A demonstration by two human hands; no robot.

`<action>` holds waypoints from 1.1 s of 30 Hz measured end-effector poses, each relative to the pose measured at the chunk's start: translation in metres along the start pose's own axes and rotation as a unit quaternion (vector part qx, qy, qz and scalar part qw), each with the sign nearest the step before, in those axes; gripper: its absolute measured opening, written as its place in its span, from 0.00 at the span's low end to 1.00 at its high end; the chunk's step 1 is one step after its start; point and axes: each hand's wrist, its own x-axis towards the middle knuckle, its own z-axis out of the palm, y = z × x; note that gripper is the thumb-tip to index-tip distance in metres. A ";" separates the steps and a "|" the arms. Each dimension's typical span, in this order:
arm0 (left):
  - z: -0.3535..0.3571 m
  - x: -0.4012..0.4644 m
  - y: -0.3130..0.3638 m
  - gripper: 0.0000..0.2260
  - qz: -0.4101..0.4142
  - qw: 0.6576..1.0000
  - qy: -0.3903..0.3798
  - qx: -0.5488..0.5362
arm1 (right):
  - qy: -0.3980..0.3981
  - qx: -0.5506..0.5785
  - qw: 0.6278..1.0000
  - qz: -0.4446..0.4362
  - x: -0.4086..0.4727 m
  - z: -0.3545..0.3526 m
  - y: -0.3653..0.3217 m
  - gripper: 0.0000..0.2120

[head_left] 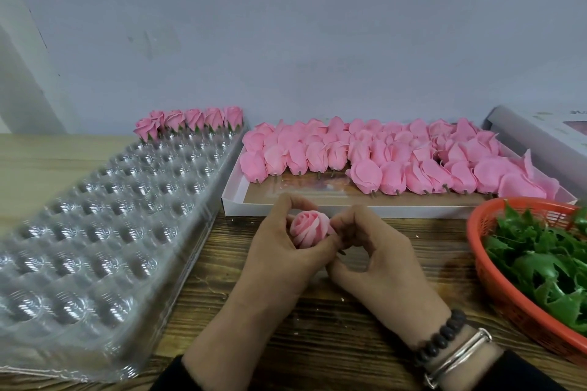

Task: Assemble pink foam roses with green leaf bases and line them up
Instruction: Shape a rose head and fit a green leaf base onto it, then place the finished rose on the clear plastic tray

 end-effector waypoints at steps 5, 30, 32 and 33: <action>0.000 0.001 -0.003 0.10 0.008 0.999 0.011 0.031 | -0.001 0.000 1.000 -0.005 0.000 0.001 0.003 0.14; -0.174 0.160 0.058 0.11 0.081 0.920 0.255 0.288 | 0.033 -0.018 0.998 0.042 -0.002 0.001 0.014 0.16; -0.199 0.173 0.043 0.11 0.050 0.902 0.277 0.328 | 0.058 -0.044 0.997 0.040 -0.001 0.004 0.016 0.14; -0.207 0.179 0.036 0.12 0.036 0.895 0.282 0.344 | 0.065 -0.053 0.996 0.038 -0.001 0.004 0.016 0.13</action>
